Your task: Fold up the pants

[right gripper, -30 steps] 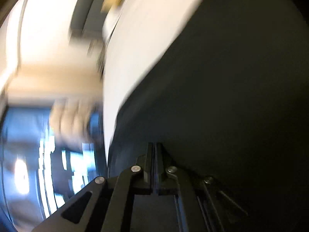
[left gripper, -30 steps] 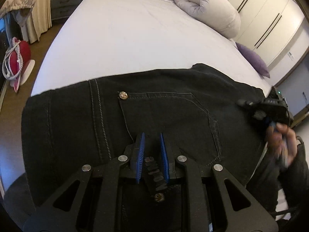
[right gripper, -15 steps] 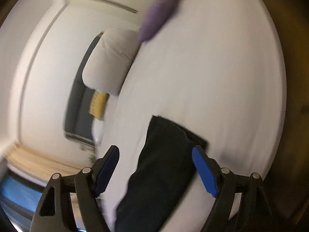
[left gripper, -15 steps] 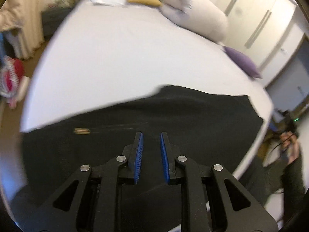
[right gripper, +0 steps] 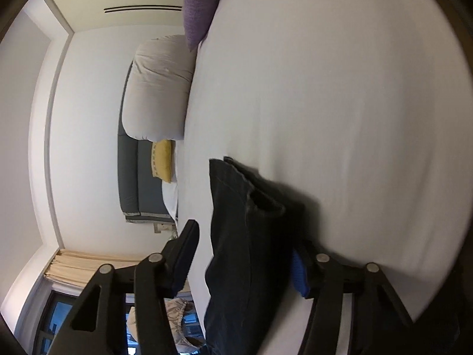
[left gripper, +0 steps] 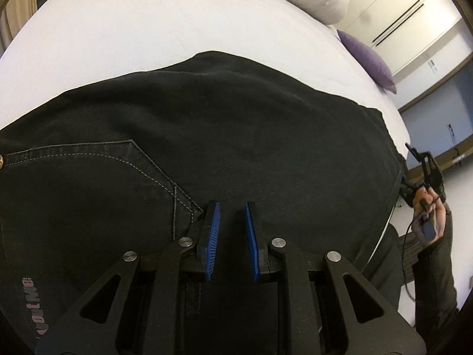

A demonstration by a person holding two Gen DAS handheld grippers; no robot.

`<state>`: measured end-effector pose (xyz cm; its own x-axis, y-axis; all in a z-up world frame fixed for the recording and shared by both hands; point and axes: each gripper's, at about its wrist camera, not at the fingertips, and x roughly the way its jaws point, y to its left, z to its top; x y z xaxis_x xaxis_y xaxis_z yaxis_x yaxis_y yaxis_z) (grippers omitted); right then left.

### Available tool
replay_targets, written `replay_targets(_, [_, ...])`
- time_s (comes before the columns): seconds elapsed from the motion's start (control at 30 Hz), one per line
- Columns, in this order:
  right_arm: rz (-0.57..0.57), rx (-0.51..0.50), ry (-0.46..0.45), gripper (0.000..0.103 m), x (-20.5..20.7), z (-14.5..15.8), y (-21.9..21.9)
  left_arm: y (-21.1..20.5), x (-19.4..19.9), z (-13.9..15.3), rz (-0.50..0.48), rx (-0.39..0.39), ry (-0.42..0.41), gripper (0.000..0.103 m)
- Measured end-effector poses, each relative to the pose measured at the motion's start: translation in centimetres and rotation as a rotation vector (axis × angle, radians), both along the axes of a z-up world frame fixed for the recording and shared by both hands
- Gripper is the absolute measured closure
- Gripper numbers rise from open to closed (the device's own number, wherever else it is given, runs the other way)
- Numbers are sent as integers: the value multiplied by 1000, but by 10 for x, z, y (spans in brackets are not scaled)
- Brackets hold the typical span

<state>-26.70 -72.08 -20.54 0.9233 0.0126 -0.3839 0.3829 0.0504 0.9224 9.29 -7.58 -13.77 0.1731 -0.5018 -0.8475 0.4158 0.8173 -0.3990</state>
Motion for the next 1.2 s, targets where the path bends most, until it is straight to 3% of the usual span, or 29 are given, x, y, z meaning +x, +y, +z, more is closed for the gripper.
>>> replay_targets(0.03, [1, 3, 0, 64, -7, 3, -2, 1, -2, -1, 1, 1, 1, 86])
replay_targets(0.07, [4, 6, 10, 83, -6, 1, -4, -10, -1, 7, 3, -2, 5, 86])
replay_targets(0.13, [15, 10, 27, 93, 2, -7, -7, -3, 6, 6, 19, -28, 30, 86])
replay_targets(0.37, [0, -35, 28, 92, 10, -5, -7, -5, 4, -1, 21, -37, 51, 86])
replay_targets(0.53, [13, -182, 111, 92, 24, 31, 8, 6, 7, -10, 40, -82, 75, 86])
replay_targets(0.67, [124, -407, 197, 92, 57, 82, 49, 19, 11, -14, 54, -110, 89, 86])
replay_targets(0.77, [288, -613, 247, 92, 93, 114, 115, 22, 12, -16, 65, -124, 90, 86])
replay_targets(0.83, [455, -833, 331, 92, 119, 124, 184, 26, 12, -16, 78, -141, 94, 86])
replay_targets(0.9, [584, -1020, 414, 92, 137, 117, 244, 31, 12, -14, 97, -160, 107, 86])
replay_targets(1.0, [773, -1269, 586, 93, 159, 73, 312, 40, 12, -10, 113, -188, 127, 86])
replay_targets(1.07, [809, -1353, 667, 92, 162, 45, 329, 50, 15, -10, 121, -233, 166, 86])
replay_targets(1.2, [791, -1415, 655, 92, 153, 48, 332, 59, 19, -6, 147, -335, 219, 86])
